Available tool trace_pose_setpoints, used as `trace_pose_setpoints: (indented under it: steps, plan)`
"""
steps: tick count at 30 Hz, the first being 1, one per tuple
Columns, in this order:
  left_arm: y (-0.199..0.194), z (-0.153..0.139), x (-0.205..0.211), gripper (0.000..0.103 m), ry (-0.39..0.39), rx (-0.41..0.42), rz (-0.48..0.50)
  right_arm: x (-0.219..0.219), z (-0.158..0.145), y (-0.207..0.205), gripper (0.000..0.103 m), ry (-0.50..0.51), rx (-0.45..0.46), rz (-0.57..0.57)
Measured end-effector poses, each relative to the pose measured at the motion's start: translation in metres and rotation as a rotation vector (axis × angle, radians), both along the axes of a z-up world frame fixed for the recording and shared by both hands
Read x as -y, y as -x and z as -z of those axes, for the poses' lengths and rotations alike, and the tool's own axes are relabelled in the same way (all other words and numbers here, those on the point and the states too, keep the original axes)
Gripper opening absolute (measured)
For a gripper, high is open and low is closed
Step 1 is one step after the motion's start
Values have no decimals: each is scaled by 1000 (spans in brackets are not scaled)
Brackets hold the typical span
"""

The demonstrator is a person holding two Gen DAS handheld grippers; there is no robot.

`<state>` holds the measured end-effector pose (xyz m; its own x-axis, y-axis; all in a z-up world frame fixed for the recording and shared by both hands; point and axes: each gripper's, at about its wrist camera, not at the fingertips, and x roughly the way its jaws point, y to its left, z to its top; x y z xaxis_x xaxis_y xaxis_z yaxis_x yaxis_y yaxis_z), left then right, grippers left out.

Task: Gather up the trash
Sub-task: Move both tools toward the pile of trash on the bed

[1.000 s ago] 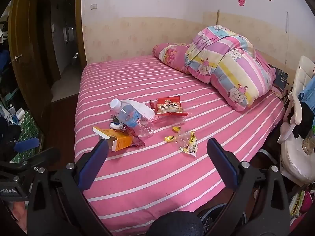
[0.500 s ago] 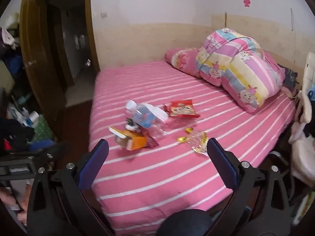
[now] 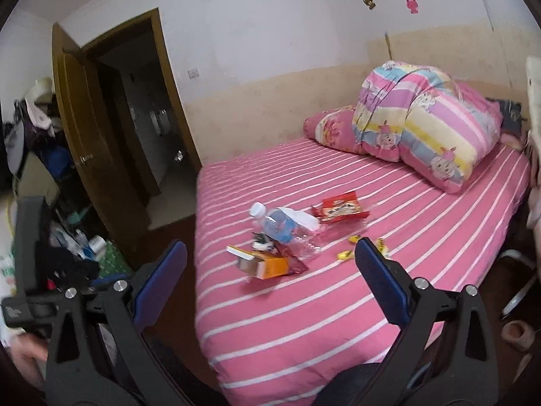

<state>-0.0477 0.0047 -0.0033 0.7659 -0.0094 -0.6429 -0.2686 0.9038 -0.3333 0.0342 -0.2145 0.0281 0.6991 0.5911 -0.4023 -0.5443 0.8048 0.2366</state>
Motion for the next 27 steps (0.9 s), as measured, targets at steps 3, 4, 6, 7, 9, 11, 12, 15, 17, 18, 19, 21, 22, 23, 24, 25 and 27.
trace_pose_setpoints:
  steps: [3,4,6,7,9,11,12,15,17,18,19,21,22,23,24,25,27]
  plan:
    - [5,2,1,97,14,15,4,1,2,6,98,22,5,-17]
    - [6,3,2,97,19,19,7,2,4,6,98,25,-5,-25]
    - [5,5,2,97,28,17,14,2,9,7,98,37,-9,-34]
    - [4,7,3,97,33,16,16,1,11,8,98,44,-9,-38]
    - [-1,11,0,97,50,9,22,-1,14,8,98,68,-12,-52]
    - [-4,15,0,97,60,3,28,-4,16,6,98,93,-4,-65]
    - [-8,18,-1,97,68,-3,32,-6,17,5,98,106,1,-65]
    - [-17,26,-5,97,96,-15,36,-12,24,-1,98,124,-4,-69]
    - [-23,32,-8,97,119,-26,36,-16,30,-9,98,145,-10,-64]
    - [-28,35,-12,97,133,-31,35,-18,33,-12,98,154,-13,-62]
    - [-31,38,-15,97,144,-35,35,-20,36,-16,98,161,-17,-63]
    - [-39,44,-21,97,160,-46,33,-26,45,-24,98,180,-31,-66]
    - [-43,46,-24,97,167,-52,32,-28,50,-28,98,193,-35,-64]
    - [-48,49,-27,97,175,-58,32,-30,53,-30,98,199,-37,-65]
    - [-53,52,-31,97,185,-65,30,-33,58,-35,98,206,-42,-68]
    - [-58,55,-35,97,193,-71,28,-34,61,-39,98,211,-45,-68]
    - [-69,61,-42,97,214,-83,24,-39,70,-49,98,220,-56,-67]
